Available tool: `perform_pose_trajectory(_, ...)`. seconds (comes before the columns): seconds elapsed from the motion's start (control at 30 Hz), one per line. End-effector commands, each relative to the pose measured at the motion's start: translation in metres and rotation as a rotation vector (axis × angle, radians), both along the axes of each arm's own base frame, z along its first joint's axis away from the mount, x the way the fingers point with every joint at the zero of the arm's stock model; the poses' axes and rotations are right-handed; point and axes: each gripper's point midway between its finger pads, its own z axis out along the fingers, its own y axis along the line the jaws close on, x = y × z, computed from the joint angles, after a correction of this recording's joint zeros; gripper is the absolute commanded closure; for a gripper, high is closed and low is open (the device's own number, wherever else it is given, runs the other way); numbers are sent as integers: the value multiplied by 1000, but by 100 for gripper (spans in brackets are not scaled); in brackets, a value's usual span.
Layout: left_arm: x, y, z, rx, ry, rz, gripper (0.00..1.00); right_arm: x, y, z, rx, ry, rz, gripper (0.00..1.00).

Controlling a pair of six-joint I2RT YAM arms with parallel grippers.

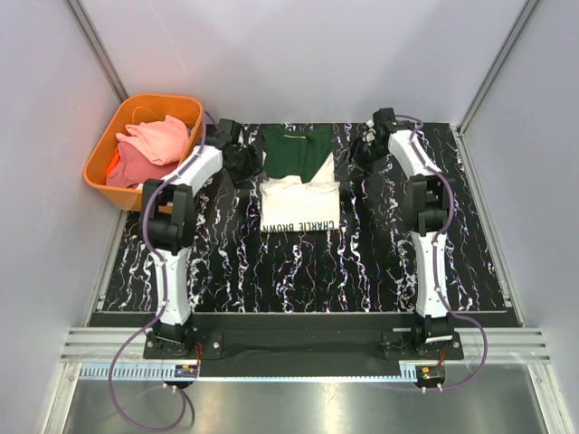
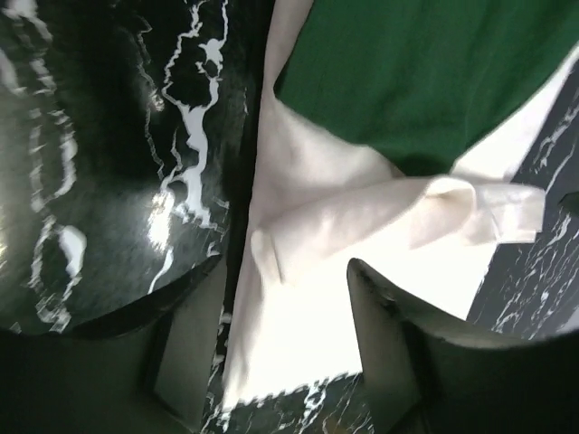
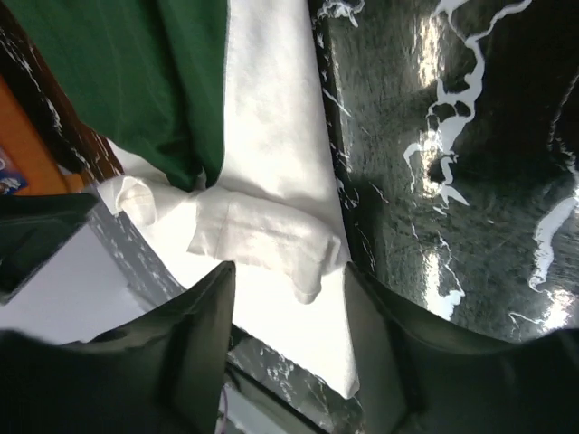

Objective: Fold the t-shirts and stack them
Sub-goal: Fold the tshirt

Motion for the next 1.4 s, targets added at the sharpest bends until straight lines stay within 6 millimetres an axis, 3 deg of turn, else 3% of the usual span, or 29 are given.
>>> perform_pose_trajectory(0.0,2,20,91,64,-223,0,37,-4,-20,47,-105,-83,9,39)
perform_pose_trajectory(0.03,-2,16,95,48,-224,-13,38,-8,-21,63,-115,-112,5,37)
perform_pose_trajectory(0.1,-17,4,90,21,-196,-41,45,-22,-18,58,-127,-85,15,36)
perform_pose_trajectory(0.13,-25,-4,91,-6,-189,-64,48,-27,-18,68,-147,-109,11,36)
perform_pose_trajectory(0.17,-36,-16,80,-10,-162,-95,52,-32,-17,66,-160,-109,9,36)
perform_pose_trajectory(0.2,-43,-23,75,-13,-149,-110,57,-42,-8,51,-178,-97,22,36)
perform_pose_trajectory(0.23,-49,-29,65,-14,-135,-123,58,-44,-8,59,-201,-122,-9,36)
perform_pose_trajectory(0.27,-56,-41,60,-22,-122,-139,59,-57,-6,41,-223,-89,-9,38)
perform_pose_trajectory(0.33,-59,-55,48,-50,-104,-159,61,-57,8,40,-253,-144,-31,39)
perform_pose_trajectory(0.37,-61,-63,44,-55,-99,-171,61,-64,11,30,-270,-135,-22,39)
perform_pose_trajectory(0.53,-45,-72,20,-35,-87,-177,62,-63,36,8,-360,-188,33,43)
perform_pose_trajectory(0.73,-34,-74,-3,-20,-56,-163,62,-51,34,-7,-424,-210,57,55)
perform_pose_trajectory(0.93,-13,-61,-14,-4,-60,-130,60,-21,41,-17,-436,-255,73,56)
perform_pose_trajectory(0.97,-6,-56,-18,-2,-58,-121,59,-9,45,-5,-425,-293,64,56)
perform_pose_trajectory(1.03,13,-53,-7,-7,-96,-105,59,5,45,-12,-449,-305,62,55)
perform_pose_trajectory(1.07,22,-48,-8,-5,-104,-95,58,20,48,6,-446,-353,51,55)
perform_pose_trajectory(1.1,30,-46,-5,0,-117,-88,56,28,45,-2,-463,-351,45,55)
perform_pose_trajectory(1.13,49,-48,17,-16,-177,-83,55,36,44,1,-463,-362,39,54)
perform_pose_trajectory(1.17,58,-48,18,-22,-180,-73,54,51,47,31,-451,-421,18,54)
perform_pose_trajectory(1.2,64,-49,27,-30,-192,-68,53,58,45,22,-466,-415,18,53)
perform_pose_trajectory(1.23,79,-52,58,-47,-264,-62,52,65,44,32,-457,-438,6,52)
perform_pose_trajectory(1.27,85,-52,71,-48,-298,-58,50,76,47,62,-430,-504,-14,52)
perform_pose_trajectory(1.37,87,-48,125,-40,-409,-52,45,78,51,82,-389,-539,-22,49)
